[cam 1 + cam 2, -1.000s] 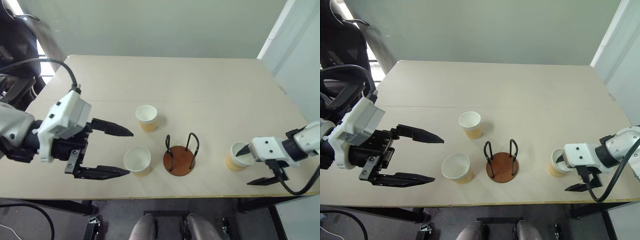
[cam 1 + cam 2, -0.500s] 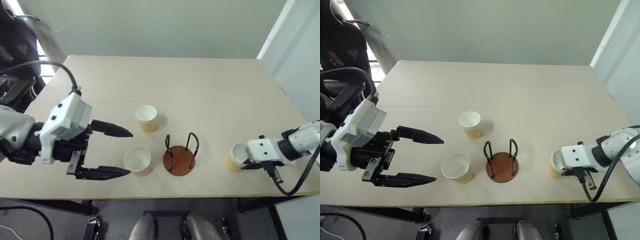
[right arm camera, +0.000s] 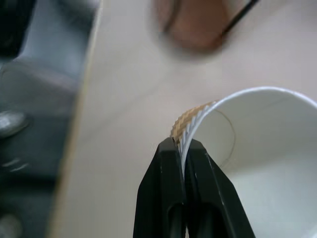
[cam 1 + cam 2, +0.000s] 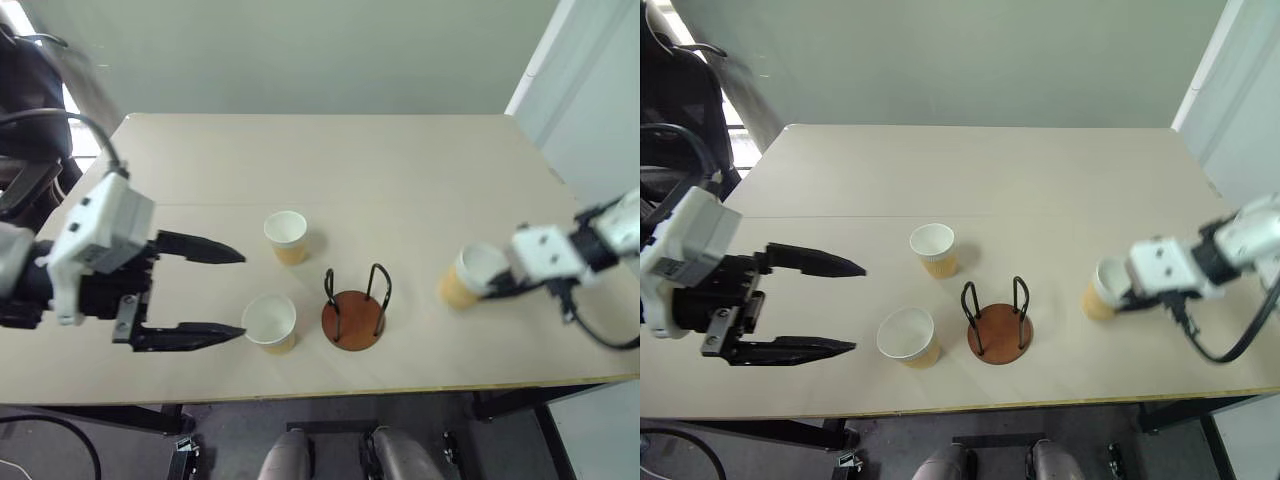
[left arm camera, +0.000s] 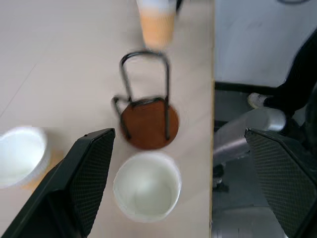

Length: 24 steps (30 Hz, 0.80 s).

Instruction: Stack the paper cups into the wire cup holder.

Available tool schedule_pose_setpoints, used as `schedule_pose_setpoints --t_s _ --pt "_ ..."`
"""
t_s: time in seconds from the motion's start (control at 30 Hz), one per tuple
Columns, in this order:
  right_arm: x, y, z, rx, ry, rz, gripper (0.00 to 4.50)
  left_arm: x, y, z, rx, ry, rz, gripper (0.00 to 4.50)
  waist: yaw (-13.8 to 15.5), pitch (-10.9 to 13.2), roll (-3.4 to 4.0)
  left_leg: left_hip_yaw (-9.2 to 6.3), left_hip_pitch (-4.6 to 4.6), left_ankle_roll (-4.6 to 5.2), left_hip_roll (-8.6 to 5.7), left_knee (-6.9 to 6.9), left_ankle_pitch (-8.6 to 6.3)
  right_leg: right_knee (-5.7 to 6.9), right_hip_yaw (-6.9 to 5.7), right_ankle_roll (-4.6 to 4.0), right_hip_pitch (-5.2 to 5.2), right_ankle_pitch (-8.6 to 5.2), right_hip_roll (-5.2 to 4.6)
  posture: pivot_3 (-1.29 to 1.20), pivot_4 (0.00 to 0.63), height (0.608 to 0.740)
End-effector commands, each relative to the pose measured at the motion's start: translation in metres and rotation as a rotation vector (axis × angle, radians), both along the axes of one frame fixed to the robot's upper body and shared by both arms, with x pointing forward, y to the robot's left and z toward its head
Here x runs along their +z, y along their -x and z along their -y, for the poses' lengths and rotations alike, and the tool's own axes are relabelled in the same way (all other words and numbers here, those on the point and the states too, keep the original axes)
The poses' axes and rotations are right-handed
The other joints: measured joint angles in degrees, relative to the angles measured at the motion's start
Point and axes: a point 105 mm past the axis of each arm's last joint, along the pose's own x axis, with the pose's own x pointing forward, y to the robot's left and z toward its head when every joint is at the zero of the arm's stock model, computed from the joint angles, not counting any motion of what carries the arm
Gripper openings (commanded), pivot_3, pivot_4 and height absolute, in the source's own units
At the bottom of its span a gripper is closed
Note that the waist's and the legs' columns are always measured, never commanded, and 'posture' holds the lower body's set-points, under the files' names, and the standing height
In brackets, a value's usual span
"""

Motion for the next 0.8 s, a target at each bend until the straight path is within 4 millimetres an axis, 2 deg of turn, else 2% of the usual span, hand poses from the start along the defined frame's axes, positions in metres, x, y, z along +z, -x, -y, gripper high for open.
schedule_pose_setpoints --t_s 0.03,0.13,0.23,0.33,0.5,0.8 --pt "0.042 -0.002 -0.021 0.12 -0.073 0.106 0.01 0.001 -0.001 -0.018 0.084 -0.05 0.029 4.5 0.0 0.0 0.0 0.0 0.02 0.0 0.02 -0.02 0.0 0.02 0.0 -0.06 0.0 -0.03 0.02 0.0 0.15 0.74" --pt "0.059 0.003 -0.056 0.284 -0.126 0.128 0.01 -0.009 0.001 -0.02 0.096 -0.073 0.008 4.5 -0.2 0.0 -0.02 0.01 0.1 0.04 0.08 -0.05 0.0 0.04 -0.02 -0.21 -0.01 -0.07 0.02 0.0 0.15 0.74" --pt "0.051 0.014 -0.078 0.403 -0.128 0.076 0.01 -0.011 0.003 -0.016 0.076 -0.07 0.005 4.5 -0.1 -0.1 -0.11 -0.03 0.04 0.04 0.13 -0.06 0.0 0.03 -0.13 -0.41 -0.03 -0.14 0.03 0.0 0.15 0.74" --pt "0.041 0.018 -0.093 0.472 -0.12 0.038 0.01 -0.012 0.005 -0.013 0.058 -0.084 0.001 4.5 0.3 -0.1 -0.1 -0.08 -0.06 0.05 0.12 0.0 -0.02 0.02 -0.16 -0.53 -0.04 -0.09 0.02 0.0 0.15 0.74" --pt "0.027 0.017 -0.103 0.522 -0.079 0.025 0.01 -0.014 0.01 -0.013 0.051 -0.117 -0.008 4.5 0.3 -0.1 -0.11 -0.06 -0.15 0.04 0.11 0.02 -0.1 0.01 -0.17 -0.44 -0.1 0.03 0.0 0.0 0.15 0.74" --pt "0.013 0.015 -0.11 0.559 -0.05 0.012 0.01 -0.015 0.018 -0.004 0.034 -0.097 -0.006 4.5 0.2 -0.1 -0.11 -0.04 -0.12 -0.02 0.18 0.02 -0.14 0.07 -0.23 -0.95 -0.15 -0.1 0.0 0.0 0.15 0.74"
